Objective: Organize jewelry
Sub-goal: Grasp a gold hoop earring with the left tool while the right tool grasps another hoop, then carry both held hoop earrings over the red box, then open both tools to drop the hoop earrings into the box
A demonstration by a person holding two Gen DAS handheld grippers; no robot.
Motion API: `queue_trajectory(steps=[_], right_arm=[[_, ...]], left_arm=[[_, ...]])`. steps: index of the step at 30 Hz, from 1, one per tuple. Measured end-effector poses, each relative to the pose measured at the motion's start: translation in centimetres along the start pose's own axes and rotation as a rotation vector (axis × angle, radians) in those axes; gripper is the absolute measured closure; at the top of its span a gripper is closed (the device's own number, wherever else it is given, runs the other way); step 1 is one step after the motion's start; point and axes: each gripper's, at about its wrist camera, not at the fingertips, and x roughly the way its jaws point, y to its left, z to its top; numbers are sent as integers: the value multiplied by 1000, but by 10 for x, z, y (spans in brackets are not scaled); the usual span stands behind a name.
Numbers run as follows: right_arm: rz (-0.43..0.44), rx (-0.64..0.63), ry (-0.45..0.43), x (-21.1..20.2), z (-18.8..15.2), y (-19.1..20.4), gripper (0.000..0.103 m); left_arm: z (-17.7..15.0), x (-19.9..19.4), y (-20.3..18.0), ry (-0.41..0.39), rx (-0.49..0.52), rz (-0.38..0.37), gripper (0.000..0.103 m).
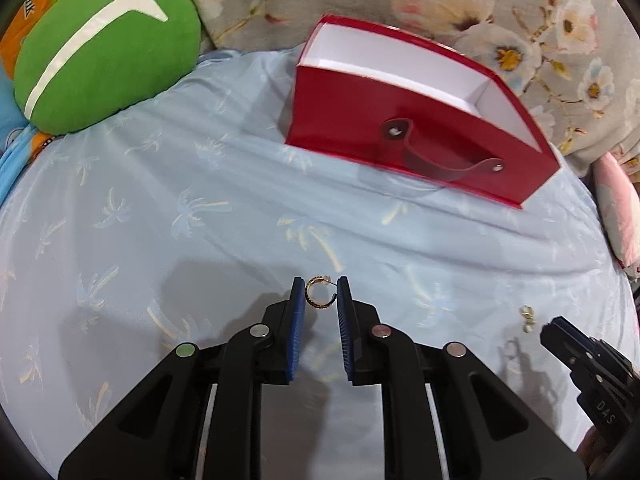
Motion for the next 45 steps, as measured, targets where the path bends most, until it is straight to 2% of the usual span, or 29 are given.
queue_trajectory(steps=[7, 14, 19, 24, 30, 34, 42, 45], right_arm=[[20, -20, -69, -37, 10, 9, 85], [24, -49, -150, -74, 28, 13, 85], [17, -77, -207, -91, 51, 15, 85], [25, -87, -256, -93, 90, 11, 85], [18, -88, -263, -65, 147, 0, 85], [14, -82, -242, -32, 184, -10, 85], [12, -57, -156, 52, 244, -30, 85], [22, -20, -116, 83, 259, -43, 85]], left_arm=[[4, -40, -22, -40, 43, -43, 88], [23, -86, -43, -132, 86, -85, 88], [42, -107, -55, -196, 110, -93, 88], [73, -114, -66, -250, 134, -80, 87], [127, -94, -74, -281, 139, -64, 87], [162, -65, -84, -290, 164, -19, 87], [220, 11, -94, -240, 176, 16, 87], [236, 35, -94, -219, 162, 3, 87]])
